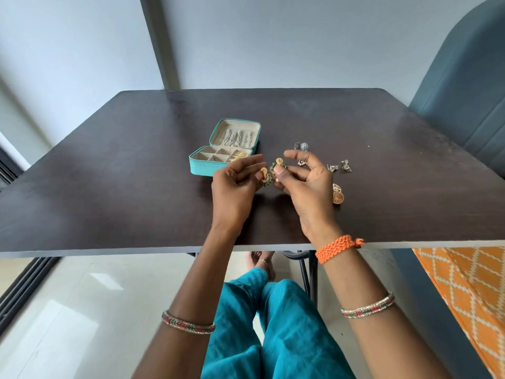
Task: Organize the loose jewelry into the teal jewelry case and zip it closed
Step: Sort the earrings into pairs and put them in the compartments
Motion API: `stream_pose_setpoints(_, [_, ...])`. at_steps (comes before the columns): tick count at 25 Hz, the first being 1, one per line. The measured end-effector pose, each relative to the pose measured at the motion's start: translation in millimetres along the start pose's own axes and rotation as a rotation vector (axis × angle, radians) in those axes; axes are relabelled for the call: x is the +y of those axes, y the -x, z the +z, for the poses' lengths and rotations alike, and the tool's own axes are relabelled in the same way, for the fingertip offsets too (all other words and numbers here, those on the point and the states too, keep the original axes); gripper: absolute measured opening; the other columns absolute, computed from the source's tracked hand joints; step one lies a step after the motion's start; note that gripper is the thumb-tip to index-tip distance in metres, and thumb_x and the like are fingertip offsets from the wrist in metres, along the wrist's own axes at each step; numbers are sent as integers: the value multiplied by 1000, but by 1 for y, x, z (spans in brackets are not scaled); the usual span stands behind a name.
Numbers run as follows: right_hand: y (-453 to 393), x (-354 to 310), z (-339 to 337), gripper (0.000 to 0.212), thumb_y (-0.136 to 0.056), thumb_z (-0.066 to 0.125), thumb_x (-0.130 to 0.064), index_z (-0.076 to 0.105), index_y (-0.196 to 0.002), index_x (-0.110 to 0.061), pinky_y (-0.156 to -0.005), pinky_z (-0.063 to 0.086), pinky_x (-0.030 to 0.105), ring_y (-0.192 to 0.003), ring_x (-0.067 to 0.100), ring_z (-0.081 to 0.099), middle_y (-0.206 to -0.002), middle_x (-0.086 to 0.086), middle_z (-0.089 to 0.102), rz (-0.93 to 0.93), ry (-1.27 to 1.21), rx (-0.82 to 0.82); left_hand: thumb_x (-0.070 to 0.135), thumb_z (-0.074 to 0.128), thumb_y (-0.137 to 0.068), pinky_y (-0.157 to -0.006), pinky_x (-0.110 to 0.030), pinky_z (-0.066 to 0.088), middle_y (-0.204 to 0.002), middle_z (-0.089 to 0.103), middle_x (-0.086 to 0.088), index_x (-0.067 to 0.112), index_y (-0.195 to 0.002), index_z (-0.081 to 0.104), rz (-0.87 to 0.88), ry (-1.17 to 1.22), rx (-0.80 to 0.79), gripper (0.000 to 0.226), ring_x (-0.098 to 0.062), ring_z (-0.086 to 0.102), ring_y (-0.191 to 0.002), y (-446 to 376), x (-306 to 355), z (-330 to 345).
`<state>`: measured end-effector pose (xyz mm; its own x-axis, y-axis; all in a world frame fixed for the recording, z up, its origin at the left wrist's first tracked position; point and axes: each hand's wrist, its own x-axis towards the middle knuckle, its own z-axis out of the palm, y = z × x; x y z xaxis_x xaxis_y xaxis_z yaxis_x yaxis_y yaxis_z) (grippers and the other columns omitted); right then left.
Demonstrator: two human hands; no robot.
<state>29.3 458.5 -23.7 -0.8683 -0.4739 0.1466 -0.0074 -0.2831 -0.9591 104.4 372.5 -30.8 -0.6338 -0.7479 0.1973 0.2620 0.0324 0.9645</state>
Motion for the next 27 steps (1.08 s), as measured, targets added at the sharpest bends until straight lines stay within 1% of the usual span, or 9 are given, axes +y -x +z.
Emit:
stream_pose_setpoints(2, [-1, 0, -2, 27, -86, 62, 4, 64, -108, -11, -70, 57, 26, -75, 12, 66, -83, 7, 70, 35, 17, -47, -6, 64, -83, -80, -27, 57, -94, 72, -11, 7, -106, 65, -7, 36, 39, 27, -15, 69, -86, 1, 0, -1])
stream_pose_setpoints(5, [-3, -2, -2, 24, -86, 60, 6, 67, -107, -5, -70, 57, 24, -78, 13, 66, -85, 5, 69, 93, 40, -93, -4, 68, -81, -78, -29, 57, -90, 73, -11, 8, -98, 67, 16, 4, 77, 21, -17, 70, -85, 1, -2, -1])
stream_pose_setpoints(9, [-7, -7, -6, 25, -90, 51, 5, 65, -108, -6, -78, 56, 25, -90, 20, 64, -98, 13, 66, 219, -106, -137, -3, 68, -81, -80, -32, 56, -89, 73, -11, 11, -92, 69, 7, -12, 94, 18, -19, 70, -87, -1, -4, 0])
stream_pose_setpoints(11, [-8, -9, -8, 27, -92, 47, 4, 64, -110, -7, -82, 56, 26, -89, 19, 64, -100, 14, 66, 239, -146, -165, -4, 66, -82, -80, -31, 56, -90, 73, -11, 12, -91, 70, -4, -1, 98, 18, -18, 70, -87, -2, -5, 0])
stream_pose_setpoints(13, [-6, -9, -9, 29, -93, 45, 4, 64, -111, -8, -88, 54, 30, -88, 17, 65, -100, 12, 67, 240, -153, -184, -5, 64, -83, -81, -30, 56, -90, 72, -11, 11, -92, 70, -19, 35, 101, 19, -19, 69, -88, -1, -4, -1])
stream_pose_setpoints(17, [-4, -10, -12, 31, -92, 44, 4, 65, -110, -10, -96, 49, 35, -95, 18, 63, -100, 8, 68, 240, -159, -215, -11, 61, -83, -84, -28, 56, -93, 71, -9, 8, -100, 66, -22, 142, 108, 27, -16, 68, -89, 1, -2, -2])
stream_pose_setpoints(20, [-3, -11, -12, 28, -91, 48, 3, 64, -111, -8, -94, 50, 35, -94, 17, 65, -103, 10, 68, 230, -150, -229, -12, 62, -81, -86, -29, 55, -95, 70, -10, 9, -103, 64, 8, 144, 99, 31, -16, 67, -89, 3, -2, -2])
stream_pose_setpoints(23, [-2, -9, -11, 24, -90, 53, 2, 64, -109, -7, -91, 51, 35, -98, 21, 63, -105, 14, 66, 217, -163, -217, -10, 63, -82, -84, -28, 55, -94, 69, -9, 12, -100, 64, 42, 114, 87, 29, -15, 66, -89, 5, 0, -2])
stream_pose_setpoints(27, [-1, -12, -10, 22, -88, 57, 2, 66, -102, -11, -84, 53, 28, -93, 17, 64, -97, 8, 68, 201, -182, -192, -5, 67, -81, -83, -30, 56, -95, 68, -8, 11, -102, 64, 110, 40, 46, 27, -11, 66, -86, 8, 5, 2])
